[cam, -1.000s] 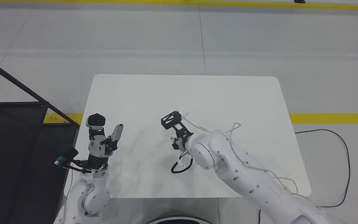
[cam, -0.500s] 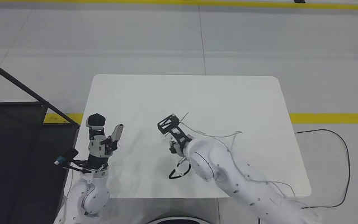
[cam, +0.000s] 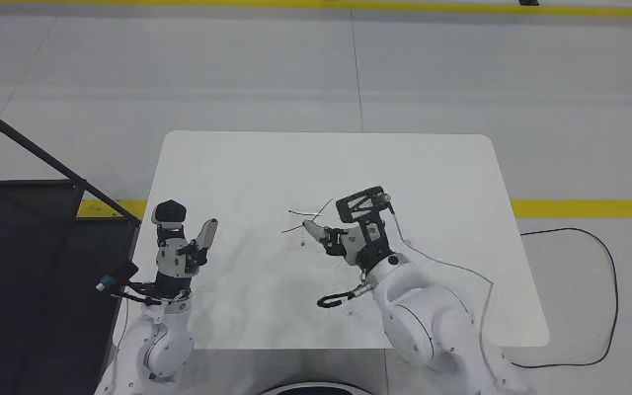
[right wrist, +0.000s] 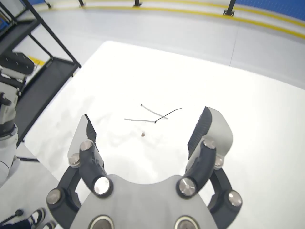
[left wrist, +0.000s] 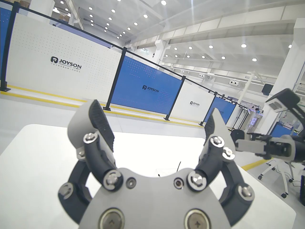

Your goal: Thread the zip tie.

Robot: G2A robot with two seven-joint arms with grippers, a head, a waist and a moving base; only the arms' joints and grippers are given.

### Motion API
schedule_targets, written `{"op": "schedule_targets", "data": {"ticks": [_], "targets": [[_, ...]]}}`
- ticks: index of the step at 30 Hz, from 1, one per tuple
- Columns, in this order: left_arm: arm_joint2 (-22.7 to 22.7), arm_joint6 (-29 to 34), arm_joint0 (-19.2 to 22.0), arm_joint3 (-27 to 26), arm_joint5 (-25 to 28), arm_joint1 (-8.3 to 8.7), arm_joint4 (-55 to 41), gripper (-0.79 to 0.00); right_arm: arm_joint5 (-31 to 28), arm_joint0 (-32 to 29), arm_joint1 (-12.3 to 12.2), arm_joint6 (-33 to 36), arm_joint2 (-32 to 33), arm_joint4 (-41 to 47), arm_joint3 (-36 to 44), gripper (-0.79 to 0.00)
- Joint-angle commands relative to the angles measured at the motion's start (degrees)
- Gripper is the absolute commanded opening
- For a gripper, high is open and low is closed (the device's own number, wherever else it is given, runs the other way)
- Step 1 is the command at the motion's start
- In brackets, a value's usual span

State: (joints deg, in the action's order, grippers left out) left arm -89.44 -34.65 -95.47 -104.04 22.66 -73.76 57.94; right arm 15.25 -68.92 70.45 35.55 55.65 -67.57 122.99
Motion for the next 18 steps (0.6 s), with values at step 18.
{"op": "schedule_targets", "data": {"ticks": [18], "targets": [[0.0,0.0,0.0,0.0,0.0,0.0,0.0,-0.001,-2.75,-7.61,-1.1,-8.99,21.46,14.57,6.63,-0.001]]}}
